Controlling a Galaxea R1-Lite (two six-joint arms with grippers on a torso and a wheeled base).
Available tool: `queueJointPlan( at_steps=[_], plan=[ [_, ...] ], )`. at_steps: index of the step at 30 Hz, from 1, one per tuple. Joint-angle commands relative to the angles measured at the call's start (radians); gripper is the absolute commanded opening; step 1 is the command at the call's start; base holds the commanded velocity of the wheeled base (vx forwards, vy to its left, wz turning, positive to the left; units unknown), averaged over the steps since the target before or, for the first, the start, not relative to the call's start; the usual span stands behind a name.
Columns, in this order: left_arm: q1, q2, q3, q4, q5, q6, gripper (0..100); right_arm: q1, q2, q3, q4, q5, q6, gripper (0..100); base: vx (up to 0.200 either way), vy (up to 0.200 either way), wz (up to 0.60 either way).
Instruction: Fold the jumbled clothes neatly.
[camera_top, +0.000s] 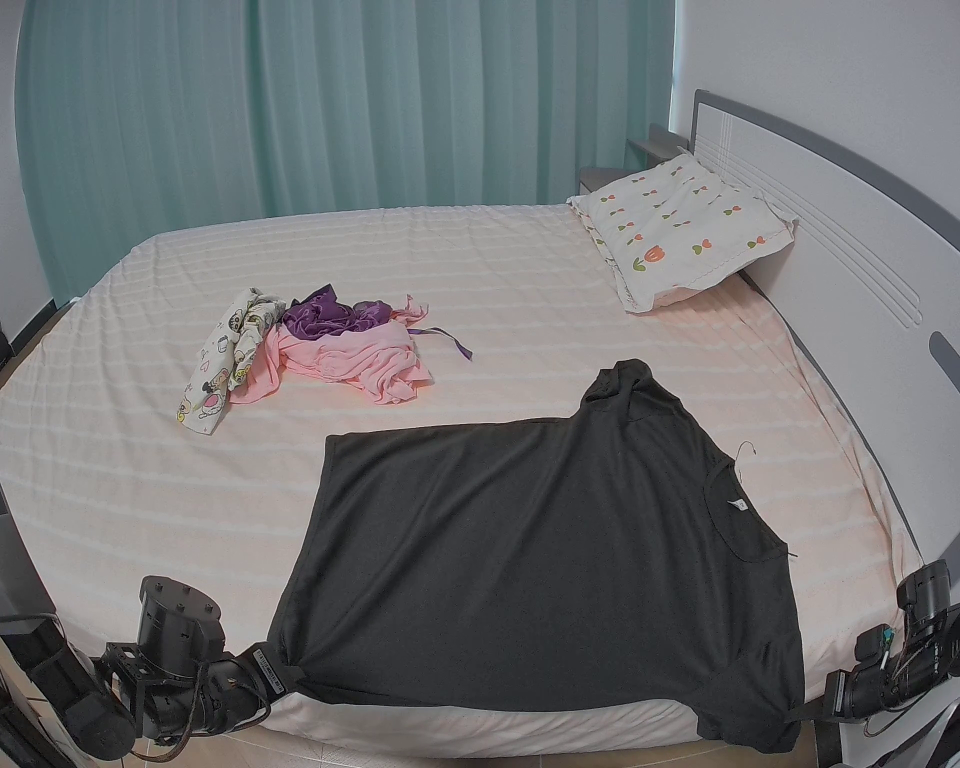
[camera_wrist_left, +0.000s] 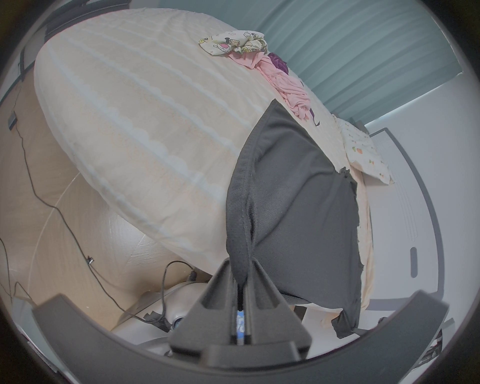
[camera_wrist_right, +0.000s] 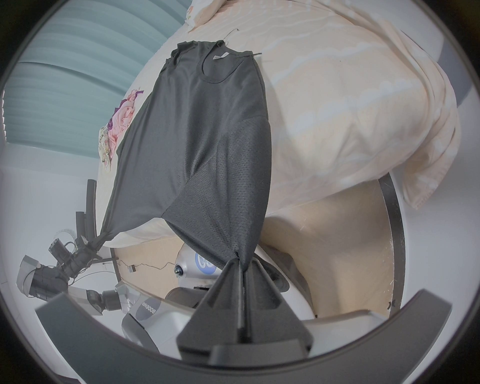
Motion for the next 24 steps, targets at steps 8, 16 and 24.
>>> queueJointPlan(
  at_steps=[8,16,24],
  plan=[
    [0.041,-0.061,0.016,0.057,0.011,0.065,0,0.067,-0.152,0.018,0.122,0.0,0.002,0,0.0,0.0,0.0],
    [0.053,-0.171,0.013,0.201,0.0,0.085,0,0.065,-0.16,0.007,0.115,0.004,0.001,0,0.0,0.0,0.0],
    [0.053,-0.161,-0.022,0.198,0.002,0.076,0,0.065,-0.254,-0.051,0.104,0.066,0.011,0,0.0,0.0,0.0]
  ],
)
